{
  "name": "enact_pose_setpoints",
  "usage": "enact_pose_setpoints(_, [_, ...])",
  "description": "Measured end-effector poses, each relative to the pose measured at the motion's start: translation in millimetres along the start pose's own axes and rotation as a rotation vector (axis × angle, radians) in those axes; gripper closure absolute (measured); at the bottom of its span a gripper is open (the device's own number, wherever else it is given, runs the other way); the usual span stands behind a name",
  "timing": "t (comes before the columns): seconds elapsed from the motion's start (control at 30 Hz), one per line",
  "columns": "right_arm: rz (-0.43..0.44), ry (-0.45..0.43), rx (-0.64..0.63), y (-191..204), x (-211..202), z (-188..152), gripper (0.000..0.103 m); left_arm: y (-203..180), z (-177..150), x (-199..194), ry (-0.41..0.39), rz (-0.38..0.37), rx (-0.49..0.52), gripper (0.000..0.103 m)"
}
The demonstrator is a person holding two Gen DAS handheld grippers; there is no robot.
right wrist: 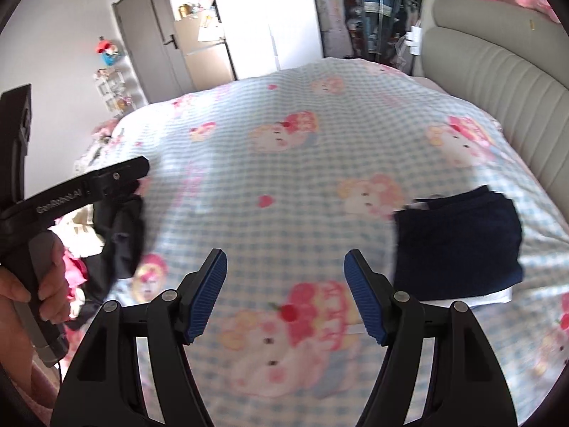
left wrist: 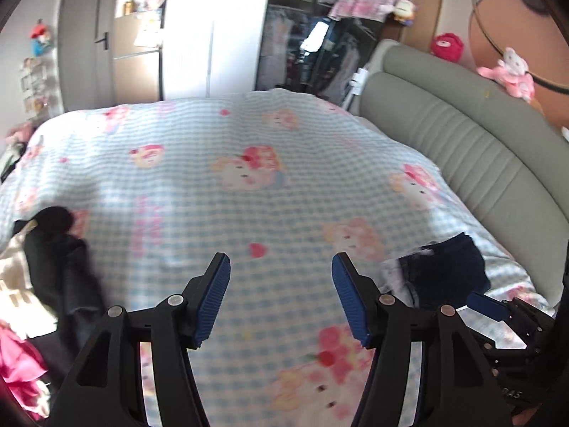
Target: Fold clothes
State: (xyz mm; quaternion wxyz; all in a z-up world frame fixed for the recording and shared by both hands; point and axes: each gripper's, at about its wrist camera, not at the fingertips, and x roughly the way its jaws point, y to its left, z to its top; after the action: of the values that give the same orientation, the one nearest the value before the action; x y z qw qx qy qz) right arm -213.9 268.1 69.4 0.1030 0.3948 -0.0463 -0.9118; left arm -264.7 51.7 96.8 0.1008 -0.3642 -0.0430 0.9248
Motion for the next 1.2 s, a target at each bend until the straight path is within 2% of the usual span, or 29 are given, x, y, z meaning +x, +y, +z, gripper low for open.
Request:
enact_pose_setpoints(0.1, [0.014,-0.009,-0.034,44.3,-6.9,-9.8,0.033,35.9,-14.7,-28.2,-0.005,0.069,0.009,0.033])
enact_pose_setpoints(0.3, [0.003,0.003,-0.072,94.9,-13.4,-39.2,0.033,76.1,-57.5,-71.3,-0.011,0.151,0.024,0.024])
enact_pose_setpoints(0.4, [0.025,0.020,-0.132,110.6,-19.4,-58.2,0.030,75.5,-92.1,-83.0,0.008,0.238,0.105,0.024])
enact_pose_setpoints(0.47, [0.042,0.023,-0.166,118.1,-28.0,-73.5,0.028,70.9,-121.6,-92.4,-0.006,0.247,0.174,0.024])
enact_pose_setpoints(0.53, [0.041,0.010,-0.162,120.7,-37.1,-87.7,0.023,67.4,-145.7,-96.6,-0.008,0.249,0.200,0.024])
enact_pose_setpoints(0.67, [0.074,0.031,-0.104,118.7,-50.1,-121.3,0.023,64.6,-183.1,-108.1,0.023,0.188,0.125,0.023])
enact_pose_setpoints(0.83, [0.054,0.055,-0.095,115.6,-63.2,-157.0,0.023,66.0,-224.3,-125.2,0.072,0.159,0.021,0.017])
enact_pose_setpoints(0.93, [0.020,0.036,-0.101,113.9,-75.4,-165.4,0.023,62.3,-239.2,-132.1,0.082,0.179,0.030,0.017])
enact_pose_setpoints(1.03, [0.015,0.011,-0.068,113.3,-88.7,-172.4,0.023,60.9,-243.5,-144.9,0.061,0.188,-0.001,0.015])
enact_pose_setpoints(1.1, [0.021,0.006,-0.057,115.3,-94.4,-180.9,0.023,59.5,-247.3,-156.2,0.001,0.246,-0.044,0.014])
enact_pose_setpoints(1.2, [0.035,-0.035,0.012,108.2,-100.1,-198.4,0.023,51.5,-258.3,-162.3,-0.024,0.295,-0.098,0.014])
